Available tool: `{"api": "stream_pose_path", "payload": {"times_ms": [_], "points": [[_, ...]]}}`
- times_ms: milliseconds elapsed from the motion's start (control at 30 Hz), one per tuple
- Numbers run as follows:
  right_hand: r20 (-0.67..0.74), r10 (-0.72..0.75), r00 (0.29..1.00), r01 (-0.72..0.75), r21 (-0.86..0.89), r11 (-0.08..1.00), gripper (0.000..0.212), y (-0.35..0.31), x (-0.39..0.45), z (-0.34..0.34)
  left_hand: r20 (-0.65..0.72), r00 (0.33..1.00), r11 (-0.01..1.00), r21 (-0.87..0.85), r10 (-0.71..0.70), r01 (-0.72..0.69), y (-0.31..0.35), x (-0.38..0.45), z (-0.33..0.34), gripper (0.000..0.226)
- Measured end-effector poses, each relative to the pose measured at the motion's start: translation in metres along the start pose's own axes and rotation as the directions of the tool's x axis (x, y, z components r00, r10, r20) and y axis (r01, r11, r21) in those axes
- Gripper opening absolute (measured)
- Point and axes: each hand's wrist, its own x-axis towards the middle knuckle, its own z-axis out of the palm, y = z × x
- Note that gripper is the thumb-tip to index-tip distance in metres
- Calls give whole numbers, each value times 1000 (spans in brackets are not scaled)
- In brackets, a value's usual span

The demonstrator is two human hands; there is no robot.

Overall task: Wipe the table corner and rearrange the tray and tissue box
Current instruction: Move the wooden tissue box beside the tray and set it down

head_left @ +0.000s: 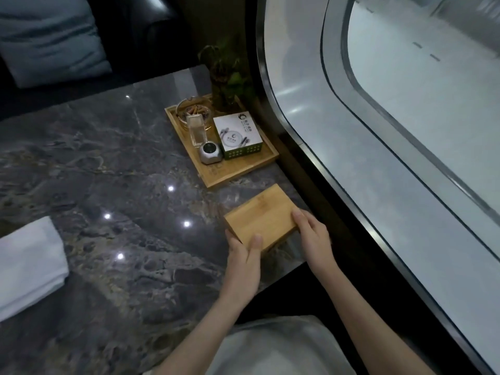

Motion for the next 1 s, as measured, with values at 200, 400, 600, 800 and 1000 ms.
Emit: {"api": "stream_pose_path", "payload": {"times_ms": [200,400,600,800,1000], "points": [[39,7,999,-8,3,1000,26,8,4,-5,-3,999,999,12,32,-32,-11,-3,8,73],[88,15,996,-18,29,999,23,10,7,-9,8,998,998,32,61,-61,-19,-4,9,84],[90,63,994,-76,150,986,42,22,8,-8,-29,953,884,384,301,-267,-25,3,-11,128],[70,76,995,-84,135,987,50,29,3,1,0,944,870,388,329,-303,-21,10,-19,120],[53,71,996,-74,49,996,46,18,7,2,-69,962,925,299,264,-233,-17,13,-25,115]]}}
